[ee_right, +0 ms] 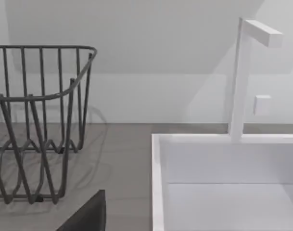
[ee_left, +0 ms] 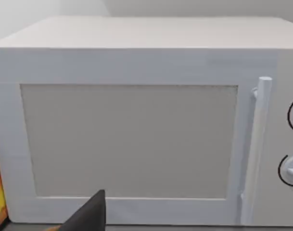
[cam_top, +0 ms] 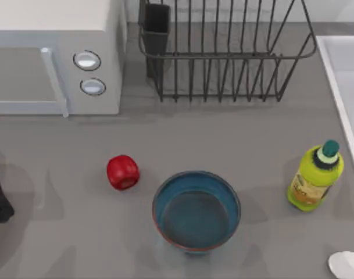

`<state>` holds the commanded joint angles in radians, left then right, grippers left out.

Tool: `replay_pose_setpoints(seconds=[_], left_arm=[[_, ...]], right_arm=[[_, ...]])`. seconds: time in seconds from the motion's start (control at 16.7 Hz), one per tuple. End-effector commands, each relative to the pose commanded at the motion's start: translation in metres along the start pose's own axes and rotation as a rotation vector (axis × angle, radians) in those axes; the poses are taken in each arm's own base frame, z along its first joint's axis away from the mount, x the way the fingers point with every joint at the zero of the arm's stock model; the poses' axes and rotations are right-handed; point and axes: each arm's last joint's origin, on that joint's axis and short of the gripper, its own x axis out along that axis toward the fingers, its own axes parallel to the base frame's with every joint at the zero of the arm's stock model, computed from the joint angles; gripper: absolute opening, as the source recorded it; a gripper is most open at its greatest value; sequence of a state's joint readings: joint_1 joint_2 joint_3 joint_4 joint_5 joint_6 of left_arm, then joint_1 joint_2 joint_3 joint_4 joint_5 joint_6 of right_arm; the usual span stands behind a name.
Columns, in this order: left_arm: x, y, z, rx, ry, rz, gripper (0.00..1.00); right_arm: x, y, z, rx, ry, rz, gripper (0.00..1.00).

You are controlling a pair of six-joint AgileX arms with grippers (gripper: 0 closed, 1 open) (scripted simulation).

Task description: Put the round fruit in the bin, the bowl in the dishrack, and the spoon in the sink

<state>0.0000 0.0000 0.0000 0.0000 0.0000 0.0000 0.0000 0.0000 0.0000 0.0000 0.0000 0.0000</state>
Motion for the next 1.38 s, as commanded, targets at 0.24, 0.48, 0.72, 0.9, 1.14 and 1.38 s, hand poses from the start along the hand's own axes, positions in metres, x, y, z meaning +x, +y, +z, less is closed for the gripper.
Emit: replay_pose_setpoints(seconds=[0.24,0.48,0.72,0.9,1.14,1.38], left_arm=[[0.000,-0.001,0.004,0.011,0.025,-0.012,1.00],[0.006,-0.007,0.028,0.076,0.160,-0.068,1.00],[0.028,-0.019,0.067,0.196,0.364,-0.157,1.00],[0.059,-0.036,0.095,0.315,0.542,-0.248,1.00],[0.115,-0.071,0.112,0.497,0.797,-0.401,1.00],[0.172,-0.120,0.095,0.684,1.059,-0.574,1.00]], right_arm=[[0.000,0.000,0.000,0.000,0.000,0.000,1.00],[0.000,0.000,0.000,0.000,0.000,0.000,1.00],[0.000,0.000,0.000,0.000,0.000,0.000,1.00],[0.000,0.000,0.000,0.000,0.000,0.000,1.00],[0.000,0.000,0.000,0.000,0.000,0.000,1.00],[0.000,0.000,0.000,0.000,0.000,0.000,1.00]])
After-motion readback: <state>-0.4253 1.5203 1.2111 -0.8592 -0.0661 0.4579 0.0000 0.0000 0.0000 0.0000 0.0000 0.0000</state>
